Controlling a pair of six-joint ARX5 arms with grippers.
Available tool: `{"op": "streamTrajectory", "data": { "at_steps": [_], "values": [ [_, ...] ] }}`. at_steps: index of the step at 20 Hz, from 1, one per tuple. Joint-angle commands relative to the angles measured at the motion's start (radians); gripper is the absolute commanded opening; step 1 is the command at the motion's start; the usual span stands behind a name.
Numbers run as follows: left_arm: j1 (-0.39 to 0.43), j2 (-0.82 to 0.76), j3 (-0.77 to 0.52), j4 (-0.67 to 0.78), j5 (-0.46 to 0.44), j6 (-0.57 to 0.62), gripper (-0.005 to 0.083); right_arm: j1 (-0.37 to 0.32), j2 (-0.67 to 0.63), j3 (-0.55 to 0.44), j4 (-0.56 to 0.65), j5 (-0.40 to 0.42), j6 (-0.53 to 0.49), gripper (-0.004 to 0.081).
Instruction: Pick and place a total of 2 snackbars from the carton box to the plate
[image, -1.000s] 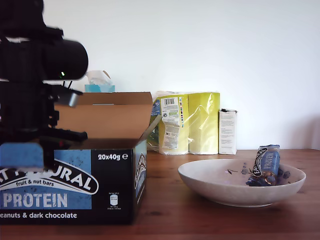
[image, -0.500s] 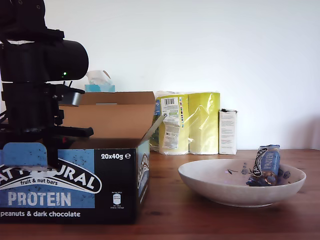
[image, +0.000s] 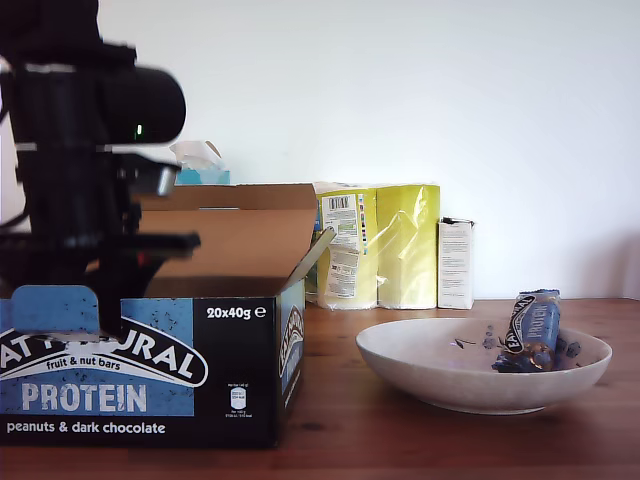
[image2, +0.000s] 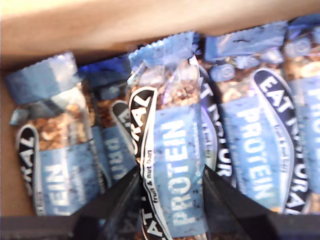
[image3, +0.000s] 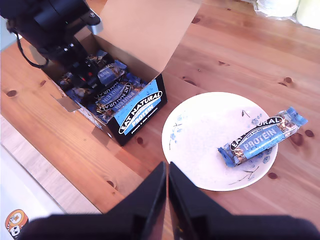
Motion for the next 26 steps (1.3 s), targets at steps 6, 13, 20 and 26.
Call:
{"op": "streamTrajectory", "data": {
  "at_steps": [6, 13, 20, 26],
  "values": [
    [-0.002, -0.209, 0.041, -0.05, 0.006, 0.018, 0.0142, 0.004, -0.001, -0.018, 0.006, -0.007, -0.008, -0.0013],
    [-0.082, -0.308, 0.042, 0.079, 0.153, 0.016, 0.0142, 0.004, -0.026, -0.018, 0.0, -0.007, -0.007, -0.0013],
    [-0.261, -0.304, 0.042, 0.401, 0.18, -0.022, 0.0142, 0.003, -0.103, -0.018, -0.077, -0.002, 0.003, -0.0013],
    [-0.353, -0.269, 0.053, 0.518, 0.162, -0.068, 0.0143, 0.003, -0.175, -0.018, -0.124, 0.002, 0.025, -0.0013]
  ]
}}
